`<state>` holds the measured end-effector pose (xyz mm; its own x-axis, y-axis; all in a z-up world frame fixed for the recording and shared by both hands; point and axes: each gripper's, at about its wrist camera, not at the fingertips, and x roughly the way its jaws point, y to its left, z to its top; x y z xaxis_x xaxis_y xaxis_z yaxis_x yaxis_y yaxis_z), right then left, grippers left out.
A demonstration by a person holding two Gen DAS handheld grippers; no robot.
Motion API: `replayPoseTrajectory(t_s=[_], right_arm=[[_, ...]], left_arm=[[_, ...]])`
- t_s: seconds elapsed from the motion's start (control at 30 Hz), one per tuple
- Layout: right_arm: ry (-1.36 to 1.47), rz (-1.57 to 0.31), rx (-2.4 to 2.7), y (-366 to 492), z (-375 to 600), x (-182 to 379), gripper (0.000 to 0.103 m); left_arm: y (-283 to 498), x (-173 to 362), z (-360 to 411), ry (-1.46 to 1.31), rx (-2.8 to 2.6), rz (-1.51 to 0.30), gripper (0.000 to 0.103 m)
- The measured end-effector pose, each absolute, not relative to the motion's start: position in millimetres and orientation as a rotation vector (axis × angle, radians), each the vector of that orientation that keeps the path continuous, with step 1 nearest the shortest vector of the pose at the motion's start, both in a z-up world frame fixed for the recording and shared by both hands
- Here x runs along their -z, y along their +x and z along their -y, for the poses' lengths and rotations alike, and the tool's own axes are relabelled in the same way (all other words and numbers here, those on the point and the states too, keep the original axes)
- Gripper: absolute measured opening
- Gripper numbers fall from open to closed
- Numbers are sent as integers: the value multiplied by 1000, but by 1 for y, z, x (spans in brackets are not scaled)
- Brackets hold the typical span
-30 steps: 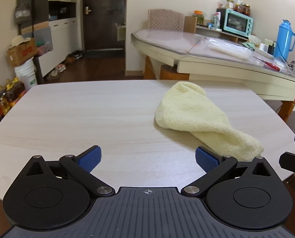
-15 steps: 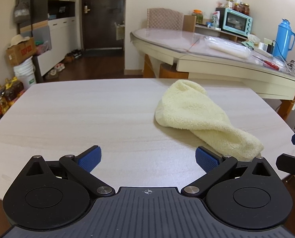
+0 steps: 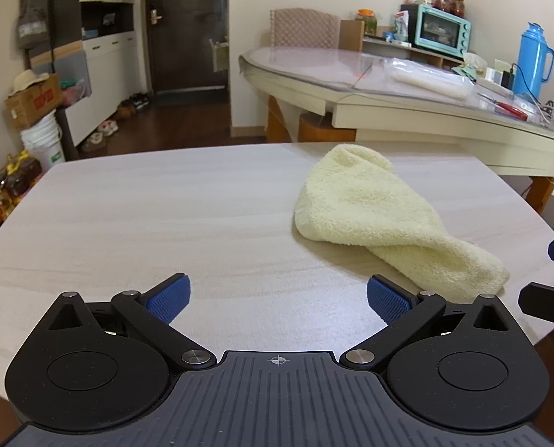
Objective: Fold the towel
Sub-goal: 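Move both grippers toward the crumpled pale yellow towel on the table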
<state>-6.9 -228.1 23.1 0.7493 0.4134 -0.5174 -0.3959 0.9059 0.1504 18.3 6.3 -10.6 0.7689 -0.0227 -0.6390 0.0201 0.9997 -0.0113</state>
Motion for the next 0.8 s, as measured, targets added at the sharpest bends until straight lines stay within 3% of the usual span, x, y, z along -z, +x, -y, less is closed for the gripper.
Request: replayPoseTrajectory(t_s=[0.37, 0.8], right_arm=[[-68, -582, -490, 14, 211, -17, 84], [-292, -576, -572, 50, 160, -2, 50]], left_arm=[[41, 22, -27, 16, 53, -720, 103], [72, 36, -38, 90, 143, -746, 103]])
